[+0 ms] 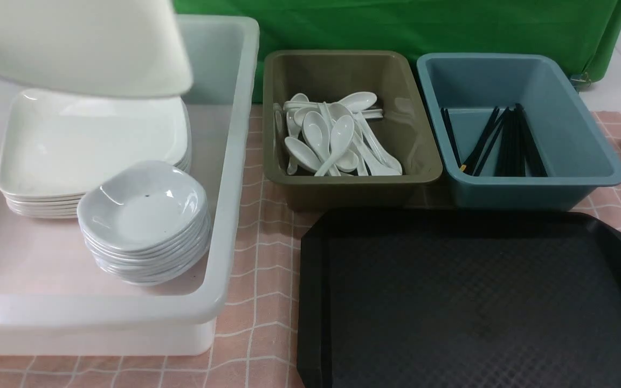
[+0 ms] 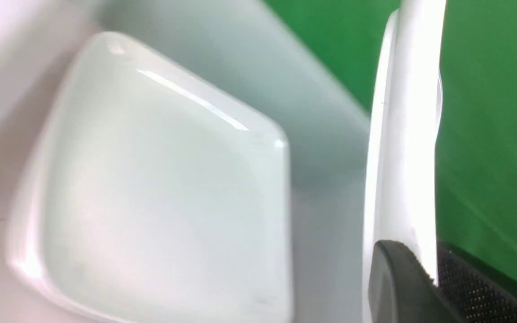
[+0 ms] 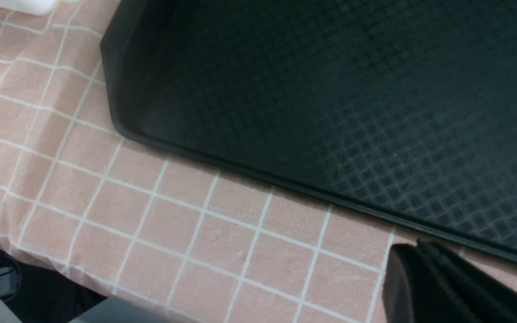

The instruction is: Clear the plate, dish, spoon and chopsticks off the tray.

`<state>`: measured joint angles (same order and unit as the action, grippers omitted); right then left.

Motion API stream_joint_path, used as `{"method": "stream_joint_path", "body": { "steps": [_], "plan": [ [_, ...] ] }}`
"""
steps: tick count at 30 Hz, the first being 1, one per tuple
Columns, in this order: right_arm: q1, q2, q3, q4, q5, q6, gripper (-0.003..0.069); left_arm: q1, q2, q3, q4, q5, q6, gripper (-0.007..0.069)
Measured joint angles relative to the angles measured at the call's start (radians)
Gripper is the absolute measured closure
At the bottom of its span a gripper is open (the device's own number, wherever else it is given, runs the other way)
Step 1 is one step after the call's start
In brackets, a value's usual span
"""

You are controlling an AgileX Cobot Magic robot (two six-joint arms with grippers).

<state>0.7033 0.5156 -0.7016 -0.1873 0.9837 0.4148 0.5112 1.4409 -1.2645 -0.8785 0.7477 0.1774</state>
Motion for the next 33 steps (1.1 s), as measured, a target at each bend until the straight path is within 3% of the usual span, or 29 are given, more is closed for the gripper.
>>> {"method": "stream_joint_path", "body": {
  "steps": [12,27,33],
  "plan": [
    [0.0,0.0,0.0,0.0,-0.002,0.0,0.0627,0.01,0.279,0.0,-0.165,-0.066,0.215,0.0599],
    [0.0,0.0,0.0,-0.011,-0.009,-0.001,0.0627,0.01,0.36,0.0,-0.163,-0.121,0.262,0.0601],
    [0.0,0.0,0.0,-0.011,-0.016,-0.001,0.0627,0.01,0.36,-0.003,-0.117,-0.107,0.314,0.0537]
  ]
}}
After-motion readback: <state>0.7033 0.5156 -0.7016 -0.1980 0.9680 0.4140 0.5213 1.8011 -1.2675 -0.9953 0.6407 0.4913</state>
